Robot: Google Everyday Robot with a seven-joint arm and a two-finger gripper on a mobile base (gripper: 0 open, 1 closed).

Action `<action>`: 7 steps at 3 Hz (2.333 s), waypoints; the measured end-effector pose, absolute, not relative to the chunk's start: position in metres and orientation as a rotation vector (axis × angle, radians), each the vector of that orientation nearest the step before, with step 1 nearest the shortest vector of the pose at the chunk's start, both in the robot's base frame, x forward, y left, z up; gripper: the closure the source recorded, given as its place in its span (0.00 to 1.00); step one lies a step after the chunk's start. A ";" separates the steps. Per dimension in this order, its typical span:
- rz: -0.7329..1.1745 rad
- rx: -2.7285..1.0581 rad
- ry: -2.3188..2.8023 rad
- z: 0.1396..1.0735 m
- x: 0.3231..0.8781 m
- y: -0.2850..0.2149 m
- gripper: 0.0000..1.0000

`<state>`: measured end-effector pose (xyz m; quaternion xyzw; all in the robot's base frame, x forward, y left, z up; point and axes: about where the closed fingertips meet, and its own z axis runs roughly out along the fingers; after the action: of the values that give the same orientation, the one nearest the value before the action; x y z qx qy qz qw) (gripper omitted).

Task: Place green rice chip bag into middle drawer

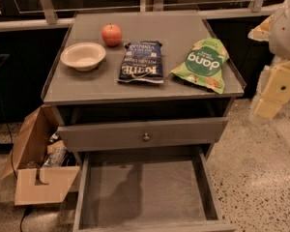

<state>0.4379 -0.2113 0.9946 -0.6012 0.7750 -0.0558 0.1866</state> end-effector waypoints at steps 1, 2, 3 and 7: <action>-0.157 -1.692 2.183 0.995 0.438 -0.211 0.00; -0.199 -1.649 2.230 0.990 0.452 -0.213 0.00; -0.257 -1.605 2.287 0.982 0.485 -0.215 0.00; -0.269 -1.513 2.360 0.951 0.609 -0.221 0.00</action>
Offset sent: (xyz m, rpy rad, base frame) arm 0.0357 -0.0053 -0.0173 -0.0591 0.0083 -0.1308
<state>0.6088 -0.2212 0.9508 -0.5302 0.8269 -0.0943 0.1622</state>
